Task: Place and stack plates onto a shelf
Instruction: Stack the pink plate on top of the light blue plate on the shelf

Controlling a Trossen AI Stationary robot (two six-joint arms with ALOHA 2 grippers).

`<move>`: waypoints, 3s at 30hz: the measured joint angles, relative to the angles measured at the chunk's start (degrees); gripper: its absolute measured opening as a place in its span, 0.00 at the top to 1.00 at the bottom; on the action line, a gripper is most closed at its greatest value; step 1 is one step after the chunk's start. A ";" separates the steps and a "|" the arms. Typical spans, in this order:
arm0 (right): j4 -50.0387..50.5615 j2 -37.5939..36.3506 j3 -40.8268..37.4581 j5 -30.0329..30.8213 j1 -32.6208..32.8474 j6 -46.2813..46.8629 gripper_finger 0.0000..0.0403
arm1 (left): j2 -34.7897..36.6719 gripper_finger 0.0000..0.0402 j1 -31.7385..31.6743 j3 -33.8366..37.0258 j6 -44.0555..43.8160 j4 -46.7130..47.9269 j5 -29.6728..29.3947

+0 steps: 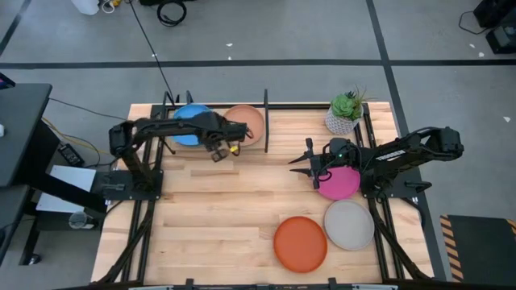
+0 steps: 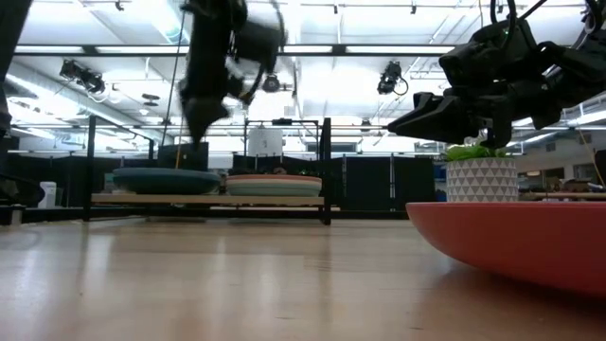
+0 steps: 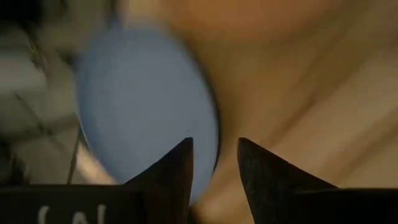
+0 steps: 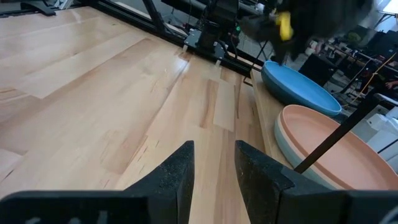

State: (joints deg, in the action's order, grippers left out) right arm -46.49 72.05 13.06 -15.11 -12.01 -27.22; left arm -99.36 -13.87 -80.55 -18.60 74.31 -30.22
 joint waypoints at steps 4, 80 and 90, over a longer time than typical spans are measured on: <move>-0.06 0.00 0.00 0.00 0.00 0.02 0.70 | 3.71 0.69 5.49 -0.03 -0.23 -15.29 -3.00; 91.08 -0.04 34.90 26.86 6.21 27.10 0.70 | 10.81 0.81 18.08 28.67 45.05 -69.66 33.71; 95.12 0.08 33.97 20.77 1.34 20.86 0.70 | 24.68 0.87 24.00 41.72 36.90 -71.38 29.96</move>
State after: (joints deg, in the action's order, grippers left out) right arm 48.64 72.13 47.03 5.66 -10.67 -6.36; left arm -74.68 10.13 -38.83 18.30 2.93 -0.27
